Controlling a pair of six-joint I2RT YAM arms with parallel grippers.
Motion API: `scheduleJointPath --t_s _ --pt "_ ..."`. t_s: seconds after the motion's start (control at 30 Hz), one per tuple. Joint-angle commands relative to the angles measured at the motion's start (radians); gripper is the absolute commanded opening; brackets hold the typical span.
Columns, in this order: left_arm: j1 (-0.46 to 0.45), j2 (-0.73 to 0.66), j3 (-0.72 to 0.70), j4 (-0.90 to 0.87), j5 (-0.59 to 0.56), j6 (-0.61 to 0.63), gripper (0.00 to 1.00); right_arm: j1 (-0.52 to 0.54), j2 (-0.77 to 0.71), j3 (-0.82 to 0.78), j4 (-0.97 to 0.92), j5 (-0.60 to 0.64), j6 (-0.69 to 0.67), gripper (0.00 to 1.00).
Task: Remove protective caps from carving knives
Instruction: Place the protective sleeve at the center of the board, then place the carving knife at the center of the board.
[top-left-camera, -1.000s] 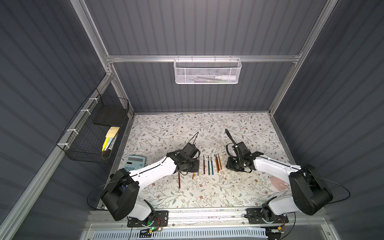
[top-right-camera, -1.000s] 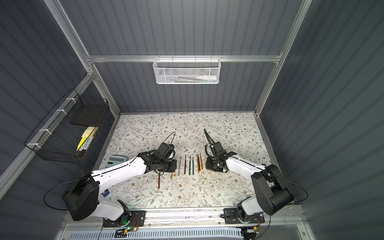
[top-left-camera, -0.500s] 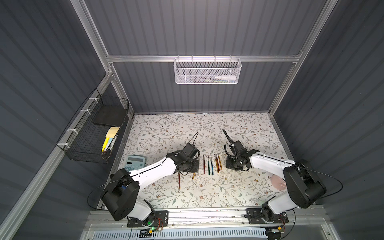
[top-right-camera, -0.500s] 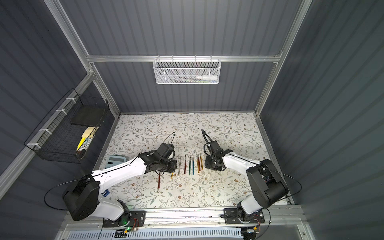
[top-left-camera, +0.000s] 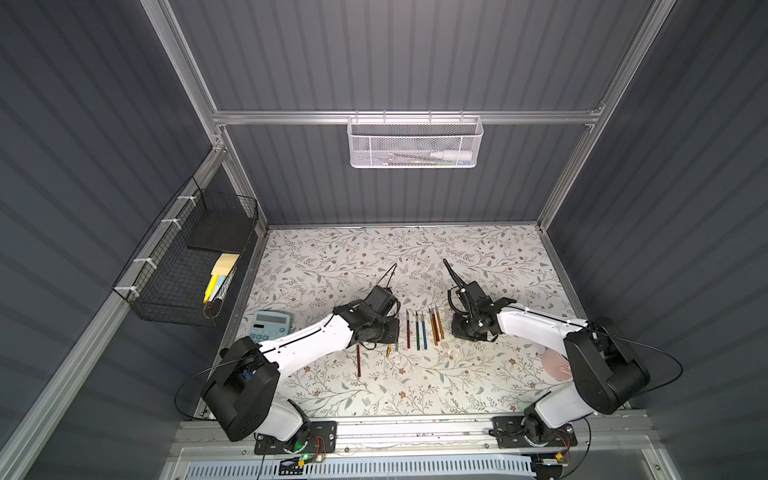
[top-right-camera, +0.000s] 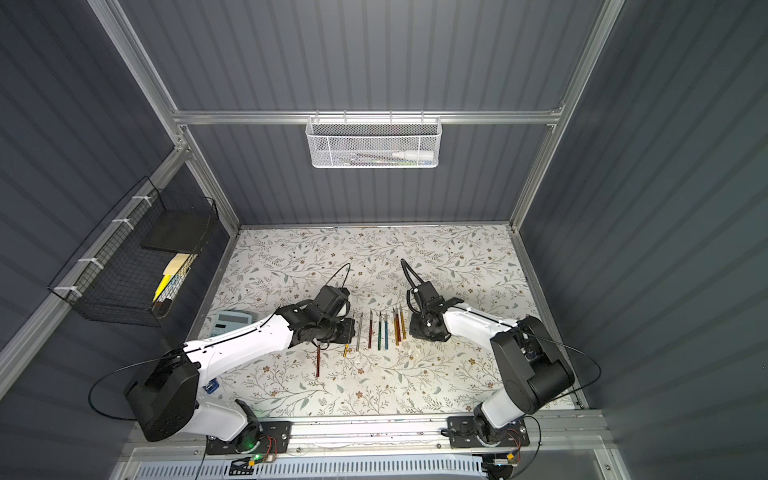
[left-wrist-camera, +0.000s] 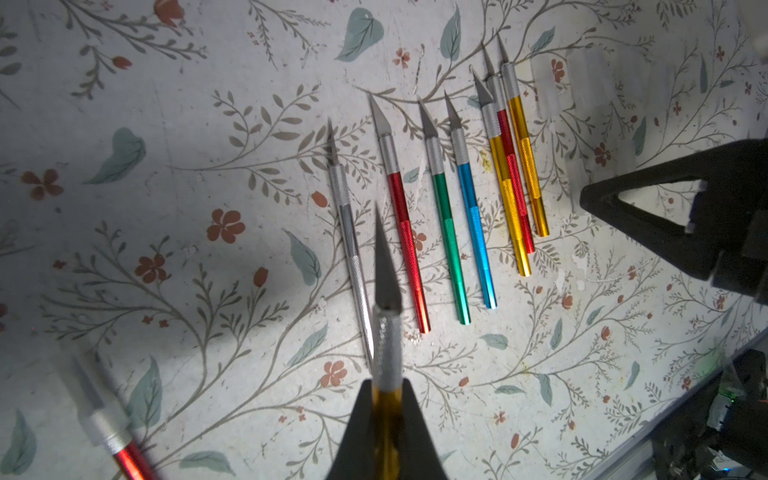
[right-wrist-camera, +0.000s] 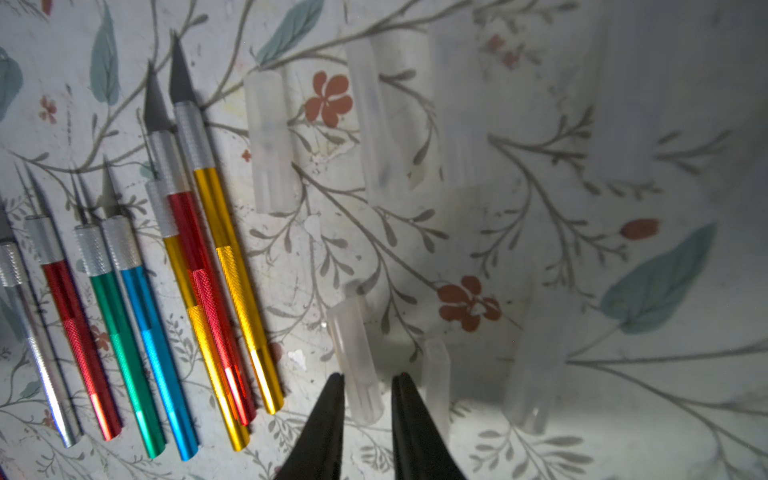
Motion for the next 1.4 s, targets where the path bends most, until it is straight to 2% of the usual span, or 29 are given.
scheduleJointPath --t_s 0.0,0.4,0.6,0.7,0.9,1.07,1.2,1.37 --pt "0.009 0.003 0.001 -0.002 0.000 0.006 0.01 0.006 0.004 0.023 -0.031 0.027 -0.004 0.25" --pt "0.017 0.060 0.022 -0.006 -0.063 0.067 0.01 0.028 -0.143 -0.027 0.020 -0.003 -0.044 0.25" --pt "0.019 0.139 0.064 -0.001 -0.079 0.065 0.00 0.031 -0.273 -0.085 0.076 -0.117 -0.076 0.32" --pt "0.020 0.172 0.083 -0.009 -0.106 0.055 0.00 0.030 -0.342 -0.115 0.091 -0.175 -0.099 0.38" --pt "0.020 0.232 0.119 -0.025 -0.136 0.030 0.00 0.030 -0.461 -0.146 0.089 -0.242 -0.117 0.72" --pt "0.020 0.263 0.148 -0.068 -0.193 0.013 0.01 0.031 -0.484 -0.151 0.069 -0.224 -0.113 0.88" --pt "0.020 0.277 0.159 -0.072 -0.199 0.010 0.02 0.030 -0.487 -0.162 0.072 -0.217 -0.110 0.93" --pt "0.020 0.300 0.163 -0.071 -0.212 0.004 0.04 0.030 -0.484 -0.170 0.077 -0.207 -0.110 0.93"
